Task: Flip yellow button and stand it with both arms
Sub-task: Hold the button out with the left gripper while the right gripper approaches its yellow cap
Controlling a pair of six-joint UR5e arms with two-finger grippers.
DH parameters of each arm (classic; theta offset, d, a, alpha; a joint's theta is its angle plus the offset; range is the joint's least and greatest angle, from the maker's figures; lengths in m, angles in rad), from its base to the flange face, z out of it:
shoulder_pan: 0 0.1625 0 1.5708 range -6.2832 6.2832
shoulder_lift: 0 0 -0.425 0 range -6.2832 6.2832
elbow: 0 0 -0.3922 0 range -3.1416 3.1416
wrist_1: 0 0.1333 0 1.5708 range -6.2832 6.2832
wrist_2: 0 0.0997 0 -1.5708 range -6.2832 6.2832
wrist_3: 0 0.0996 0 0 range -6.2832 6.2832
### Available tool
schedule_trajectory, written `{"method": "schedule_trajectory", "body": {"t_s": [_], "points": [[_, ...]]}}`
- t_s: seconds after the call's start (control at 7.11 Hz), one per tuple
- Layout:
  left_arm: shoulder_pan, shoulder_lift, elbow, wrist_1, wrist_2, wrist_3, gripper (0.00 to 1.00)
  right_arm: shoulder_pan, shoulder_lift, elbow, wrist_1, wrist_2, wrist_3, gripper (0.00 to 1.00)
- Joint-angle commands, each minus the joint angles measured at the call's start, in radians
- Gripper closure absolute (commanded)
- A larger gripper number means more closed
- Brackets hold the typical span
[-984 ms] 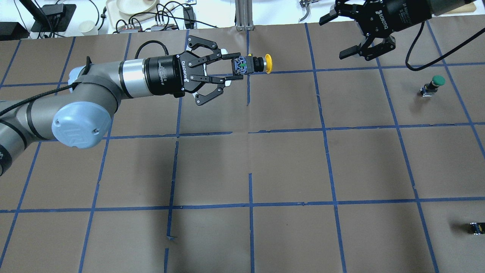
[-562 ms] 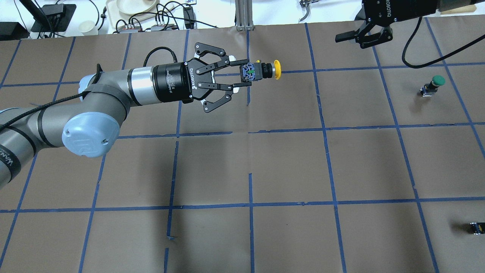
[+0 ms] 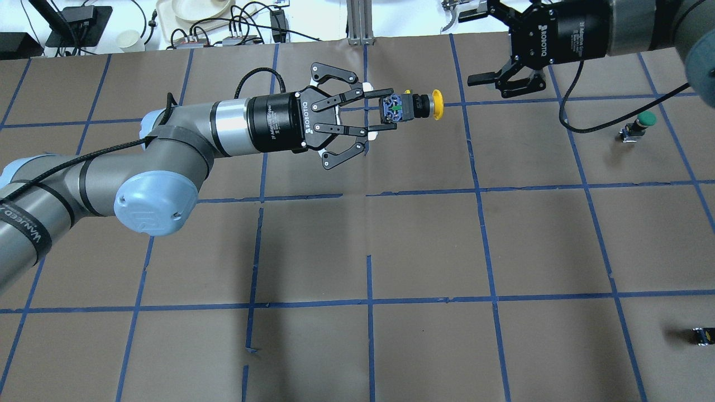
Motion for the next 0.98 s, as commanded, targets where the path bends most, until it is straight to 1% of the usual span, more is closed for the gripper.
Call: {"method": "schedule_trajectory", "body": {"t_s": [0.0, 0.28, 0.42, 0.84], "points": [[-0.001, -0.002, 0.002, 0.002, -0.001, -0.003, 1.00, 0.005, -0.070, 0.049, 0.061, 0.008, 0.001, 0.00], [-0.002, -0.004, 0.002, 0.002, -0.001, -0.003, 0.99, 0.008, -0.159, 0.125, 0.103, 0.006, 0.003, 0.01], [-0.001, -0.002, 0.002, 0.002, -0.001, -0.004, 0.99, 0.006, -0.170, 0.156, 0.103, 0.006, -0.002, 0.02], [-0.001, 0.007, 0.004, 0.002, -0.001, -0.010, 0.99, 0.014, -0.182, 0.163, 0.104, 0.008, 0.004, 0.04]]}}
